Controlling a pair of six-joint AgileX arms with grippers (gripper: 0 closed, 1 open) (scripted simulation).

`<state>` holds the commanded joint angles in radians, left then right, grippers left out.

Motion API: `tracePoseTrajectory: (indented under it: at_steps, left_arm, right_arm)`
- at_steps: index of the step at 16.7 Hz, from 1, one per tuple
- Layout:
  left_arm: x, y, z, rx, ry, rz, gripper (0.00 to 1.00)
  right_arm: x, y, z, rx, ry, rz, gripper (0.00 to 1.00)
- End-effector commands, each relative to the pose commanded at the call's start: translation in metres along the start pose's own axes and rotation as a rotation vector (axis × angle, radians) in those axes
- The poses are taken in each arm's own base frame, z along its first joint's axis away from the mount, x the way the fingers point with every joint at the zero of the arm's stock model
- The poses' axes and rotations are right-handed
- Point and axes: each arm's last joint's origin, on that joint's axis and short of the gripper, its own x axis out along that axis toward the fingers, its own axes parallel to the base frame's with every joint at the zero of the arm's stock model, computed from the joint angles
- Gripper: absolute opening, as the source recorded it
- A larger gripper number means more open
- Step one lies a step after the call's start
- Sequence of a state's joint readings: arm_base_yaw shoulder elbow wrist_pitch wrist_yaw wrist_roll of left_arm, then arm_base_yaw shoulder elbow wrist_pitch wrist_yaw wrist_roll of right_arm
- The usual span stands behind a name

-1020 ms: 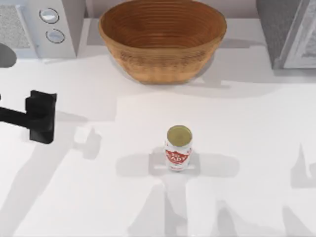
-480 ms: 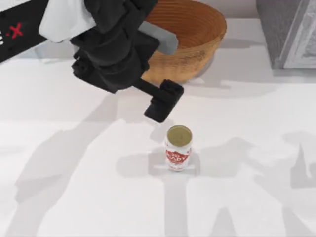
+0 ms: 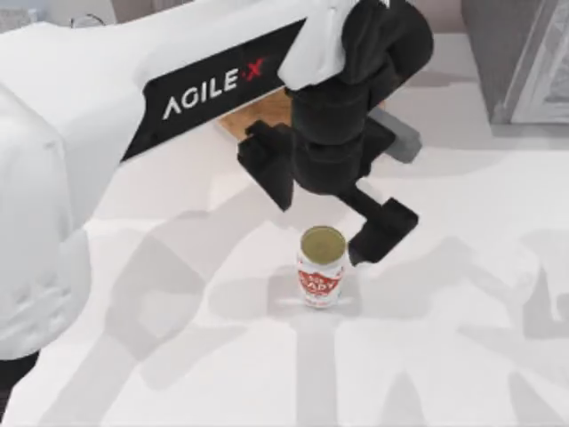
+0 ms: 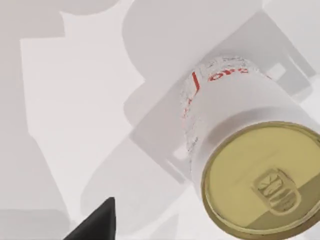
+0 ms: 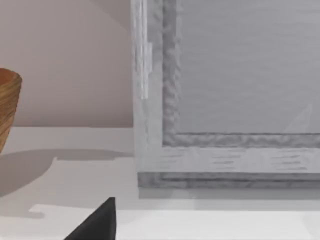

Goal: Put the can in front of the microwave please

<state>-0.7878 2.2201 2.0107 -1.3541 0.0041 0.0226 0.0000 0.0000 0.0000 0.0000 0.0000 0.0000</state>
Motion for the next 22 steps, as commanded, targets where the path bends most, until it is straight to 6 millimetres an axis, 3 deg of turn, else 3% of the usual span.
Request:
tracePoseTrajectory:
  at_steps: [7, 14, 18, 22]
  left_arm:
    - [0.003, 0.000, 0.002, 0.001, 0.006, 0.001, 1.00]
    - [0.059, -0.002, 0.002, 0.004, 0.006, 0.001, 1.00]
    - [0.062, -0.002, 0.001, 0.004, 0.007, 0.001, 1.00]
    - [0.062, -0.002, 0.001, 0.004, 0.007, 0.001, 0.70]
  right_arm:
    - [0.000, 0.000, 0.000, 0.000, 0.000, 0.000, 1.00]
    - [0.000, 0.000, 0.000, 0.000, 0.000, 0.000, 1.00]
    - [0.000, 0.000, 0.000, 0.000, 0.000, 0.000, 1.00]
    - [0.000, 0.000, 0.000, 0.000, 0.000, 0.000, 1.00]
